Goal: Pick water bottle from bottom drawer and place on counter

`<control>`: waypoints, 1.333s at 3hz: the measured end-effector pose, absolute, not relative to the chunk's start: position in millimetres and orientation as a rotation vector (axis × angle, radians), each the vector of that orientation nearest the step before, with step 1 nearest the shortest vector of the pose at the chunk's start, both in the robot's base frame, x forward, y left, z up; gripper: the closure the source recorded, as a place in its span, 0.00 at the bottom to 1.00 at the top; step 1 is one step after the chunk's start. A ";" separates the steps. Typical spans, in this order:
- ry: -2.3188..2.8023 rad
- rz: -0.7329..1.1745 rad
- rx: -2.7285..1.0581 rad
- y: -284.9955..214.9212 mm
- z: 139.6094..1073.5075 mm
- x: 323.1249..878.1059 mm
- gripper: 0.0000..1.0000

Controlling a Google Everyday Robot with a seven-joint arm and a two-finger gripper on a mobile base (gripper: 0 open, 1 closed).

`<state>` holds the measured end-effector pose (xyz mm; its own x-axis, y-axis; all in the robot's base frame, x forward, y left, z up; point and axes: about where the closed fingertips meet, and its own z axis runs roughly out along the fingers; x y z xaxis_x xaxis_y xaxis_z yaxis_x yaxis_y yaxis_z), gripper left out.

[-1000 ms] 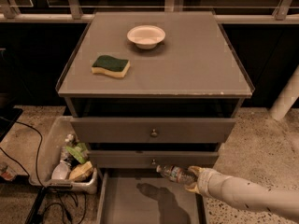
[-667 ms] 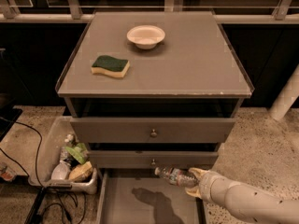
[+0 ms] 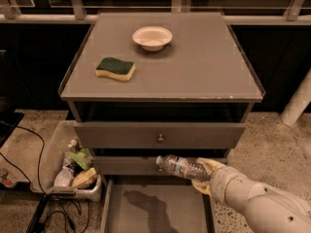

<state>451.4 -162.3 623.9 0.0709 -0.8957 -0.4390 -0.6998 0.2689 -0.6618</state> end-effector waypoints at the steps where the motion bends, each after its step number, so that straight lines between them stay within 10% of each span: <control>1: 1.624 -0.343 -1.456 -151.3 695.0 453.9 1.00; 4: 1.506 -0.316 -1.473 -135.1 782.6 457.0 1.00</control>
Offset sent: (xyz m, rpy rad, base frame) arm -0.0468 -0.0879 0.2445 0.1523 -0.2028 -0.1031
